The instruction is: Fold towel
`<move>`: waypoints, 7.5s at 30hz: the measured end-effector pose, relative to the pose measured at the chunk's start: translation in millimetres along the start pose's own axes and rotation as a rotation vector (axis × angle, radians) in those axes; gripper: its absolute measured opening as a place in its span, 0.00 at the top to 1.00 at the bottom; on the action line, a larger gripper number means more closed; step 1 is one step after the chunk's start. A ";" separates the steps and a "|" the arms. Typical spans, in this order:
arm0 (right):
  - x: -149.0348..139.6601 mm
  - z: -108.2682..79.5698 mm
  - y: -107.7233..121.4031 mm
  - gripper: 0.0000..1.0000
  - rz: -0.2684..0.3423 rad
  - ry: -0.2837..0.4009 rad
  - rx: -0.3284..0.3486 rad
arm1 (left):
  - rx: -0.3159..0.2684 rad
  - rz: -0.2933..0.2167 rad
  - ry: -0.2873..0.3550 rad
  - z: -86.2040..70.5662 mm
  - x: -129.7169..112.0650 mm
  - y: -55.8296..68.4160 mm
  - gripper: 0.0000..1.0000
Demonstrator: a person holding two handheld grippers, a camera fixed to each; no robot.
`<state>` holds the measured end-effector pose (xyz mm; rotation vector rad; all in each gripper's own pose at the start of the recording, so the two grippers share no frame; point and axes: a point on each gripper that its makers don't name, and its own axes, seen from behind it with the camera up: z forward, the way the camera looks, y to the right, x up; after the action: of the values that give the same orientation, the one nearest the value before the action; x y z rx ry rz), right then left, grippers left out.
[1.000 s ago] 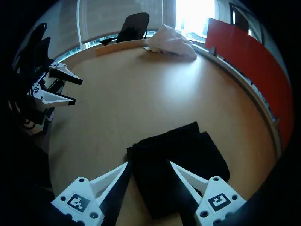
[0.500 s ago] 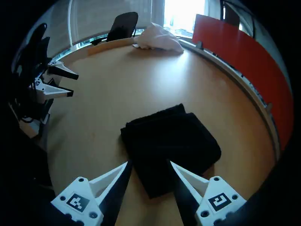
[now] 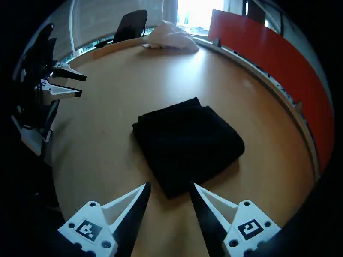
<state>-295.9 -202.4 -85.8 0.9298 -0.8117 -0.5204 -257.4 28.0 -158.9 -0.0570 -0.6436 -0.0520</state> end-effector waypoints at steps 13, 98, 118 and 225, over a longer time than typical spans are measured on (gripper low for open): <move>-14.5 5.9 2.9 0.36 0.037 -0.020 -0.016 | -0.001 0.001 -0.002 0.3 -1.1 0.9 0.04; 133.8 -139.5 130.9 0.94 0.087 0.317 -0.274 | -0.046 0.024 0.044 -2.0 26.9 11.7 0.04; 74.7 -209.7 227.4 0.94 0.178 0.264 -0.437 | -0.054 0.027 0.036 -0.7 30.5 16.9 0.04; -165.6 -337.3 304.1 0.94 0.494 0.039 -0.687 | -0.070 0.097 0.009 -0.2 45.4 39.7 0.04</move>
<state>-109.8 236.4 -4.9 0.0944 -0.7207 -0.3067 -218.4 66.2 -133.3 -0.1552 -0.6288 0.0186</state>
